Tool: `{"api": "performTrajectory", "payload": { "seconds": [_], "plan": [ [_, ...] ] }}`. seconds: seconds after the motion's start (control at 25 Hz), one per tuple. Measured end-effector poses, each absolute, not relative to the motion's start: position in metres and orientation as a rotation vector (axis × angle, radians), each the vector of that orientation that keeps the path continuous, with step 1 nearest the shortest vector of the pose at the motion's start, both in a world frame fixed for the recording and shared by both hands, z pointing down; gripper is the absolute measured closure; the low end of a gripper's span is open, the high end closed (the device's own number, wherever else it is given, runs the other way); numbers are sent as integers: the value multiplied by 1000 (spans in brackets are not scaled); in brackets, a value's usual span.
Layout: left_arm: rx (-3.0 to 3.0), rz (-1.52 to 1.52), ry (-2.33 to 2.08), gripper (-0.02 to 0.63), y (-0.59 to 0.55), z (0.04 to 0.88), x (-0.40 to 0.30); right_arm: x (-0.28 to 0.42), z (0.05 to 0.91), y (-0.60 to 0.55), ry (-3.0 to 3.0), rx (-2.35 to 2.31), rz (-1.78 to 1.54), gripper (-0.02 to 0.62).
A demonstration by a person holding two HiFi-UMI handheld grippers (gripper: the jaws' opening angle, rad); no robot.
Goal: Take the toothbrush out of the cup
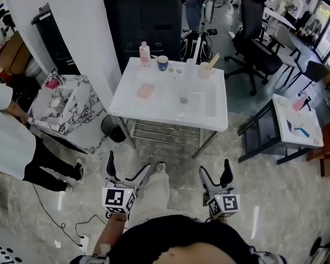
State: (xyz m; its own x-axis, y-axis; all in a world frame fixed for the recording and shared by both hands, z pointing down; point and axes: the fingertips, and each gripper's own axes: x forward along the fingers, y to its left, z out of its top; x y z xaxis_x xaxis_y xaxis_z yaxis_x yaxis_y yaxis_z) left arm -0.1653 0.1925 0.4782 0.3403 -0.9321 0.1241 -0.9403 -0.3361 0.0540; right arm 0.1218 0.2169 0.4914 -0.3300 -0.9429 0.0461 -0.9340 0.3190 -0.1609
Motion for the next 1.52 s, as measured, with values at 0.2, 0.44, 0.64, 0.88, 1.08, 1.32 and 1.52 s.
{"api": "performTrajectory", "payload": {
  "seconds": [0.2, 0.44, 0.64, 0.88, 1.08, 1.32, 1.52],
  "plan": [
    [2527, 40, -1661, 38, 126, 473, -152, 135, 489, 158, 2459, -1849, -232, 143],
    [2558, 73, -1565, 38, 46, 481, -137, 145, 496, 91, 2418, -1924, -269, 143],
    [2555, 121, -1575, 38, -27, 475, -149, 144, 486, 29, 2451, -2007, -201, 143],
    [2557, 97, -1574, 38, -110, 473, -154, 151, 490, -45, 2391, -2034, -253, 144],
    [2579, 69, -1550, 38, -173, 477, -143, 158, 496, -88, 2350, -2071, -282, 143],
    [2536, 108, -1586, 40, -237, 496, -130, 167, 507, -109, 2313, -2097, -324, 143],
    [2507, 135, -1564, 40, -274, 513, -110, 180, 514, -118, 2305, -2130, -375, 144]
  ]
}}
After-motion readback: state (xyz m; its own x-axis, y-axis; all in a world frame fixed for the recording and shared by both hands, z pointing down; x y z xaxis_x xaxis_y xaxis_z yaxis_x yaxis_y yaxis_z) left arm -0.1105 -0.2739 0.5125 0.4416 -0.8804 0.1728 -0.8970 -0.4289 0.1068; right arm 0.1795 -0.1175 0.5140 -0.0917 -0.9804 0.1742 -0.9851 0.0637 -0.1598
